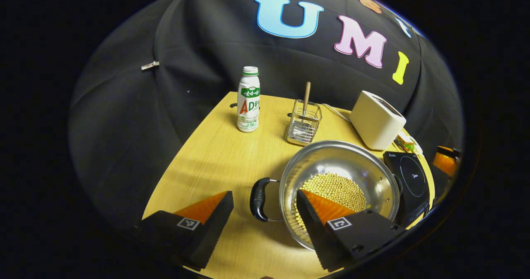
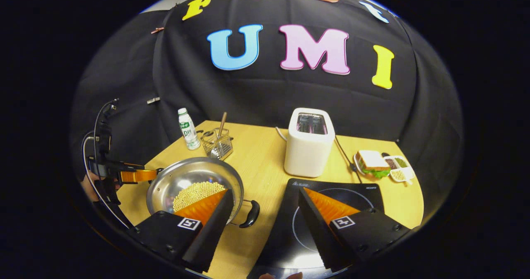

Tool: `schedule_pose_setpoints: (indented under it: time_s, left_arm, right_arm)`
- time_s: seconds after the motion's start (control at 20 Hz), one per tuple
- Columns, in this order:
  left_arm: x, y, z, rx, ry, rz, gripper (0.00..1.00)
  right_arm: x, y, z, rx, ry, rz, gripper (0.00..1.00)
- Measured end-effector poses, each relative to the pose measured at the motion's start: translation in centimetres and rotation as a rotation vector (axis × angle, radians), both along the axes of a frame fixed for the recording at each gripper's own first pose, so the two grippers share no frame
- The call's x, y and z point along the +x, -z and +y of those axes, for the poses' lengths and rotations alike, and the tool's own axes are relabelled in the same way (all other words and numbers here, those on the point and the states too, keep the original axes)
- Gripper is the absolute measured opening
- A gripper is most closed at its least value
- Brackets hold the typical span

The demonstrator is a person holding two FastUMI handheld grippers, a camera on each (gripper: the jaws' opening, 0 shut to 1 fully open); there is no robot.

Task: First push the handle of the pot to place it horizontally, then grasp the pot with both hands and set it on the induction cooktop.

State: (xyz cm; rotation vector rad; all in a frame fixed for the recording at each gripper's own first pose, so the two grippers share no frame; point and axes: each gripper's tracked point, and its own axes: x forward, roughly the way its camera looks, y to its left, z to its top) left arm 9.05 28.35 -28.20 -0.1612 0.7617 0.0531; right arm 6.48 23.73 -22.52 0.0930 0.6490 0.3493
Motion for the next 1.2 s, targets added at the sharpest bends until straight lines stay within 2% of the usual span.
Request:
schedule_pose_setpoints:
  time_s: [0.4,0.55,0.7,0.75,0.8,0.85,0.95,1.0,1.05,1.2]
  left_arm:
    - [1.2,3.5,0.6,-0.019,0.005,0.084,0.91]
    - [1.9,4.1,0.5,-0.016,0.02,0.092,0.88]
    - [2.3,4.6,0.0,-0.027,0.035,0.103,0.84]
    - [2.6,4.9,-0.2,-0.035,0.037,0.102,0.83]
    - [2.6,5.0,-0.4,-0.044,0.037,0.1,0.8]
    - [2.5,5.0,-0.7,-0.056,0.041,0.096,0.74]
    - [2.5,5.1,-0.7,-0.05,0.043,0.093,0.65]
    - [2.3,5.1,-0.7,-0.045,0.05,0.095,0.65]
    - [2.1,5.2,-0.7,-0.038,0.054,0.1,0.63]
    - [2.0,4.9,-0.8,-0.025,0.052,0.094,0.6]
  right_arm:
    - [0.6,7.0,4.5,0.0,-0.019,0.199,1.0]
    - [0.8,9.0,4.6,-0.039,-0.015,0.235,1.0]
    - [0.7,10.5,4.8,-0.029,0.006,0.289,0.99]
    - [0.8,11.1,4.9,-0.028,0.012,0.305,0.95]
    - [0.8,11.5,5.1,-0.021,0.013,0.32,0.75]
    - [0.8,11.9,5.3,-0.02,0.014,0.333,0.77]
    - [0.8,12.3,5.5,-0.02,0.02,0.358,0.66]
    - [0.8,12.5,5.6,-0.019,0.017,0.363,0.66]
    - [0.8,12.4,5.6,-0.016,0.01,0.362,0.6]
    - [1.1,12.3,5.3,-0.032,0.021,0.353,0.58]
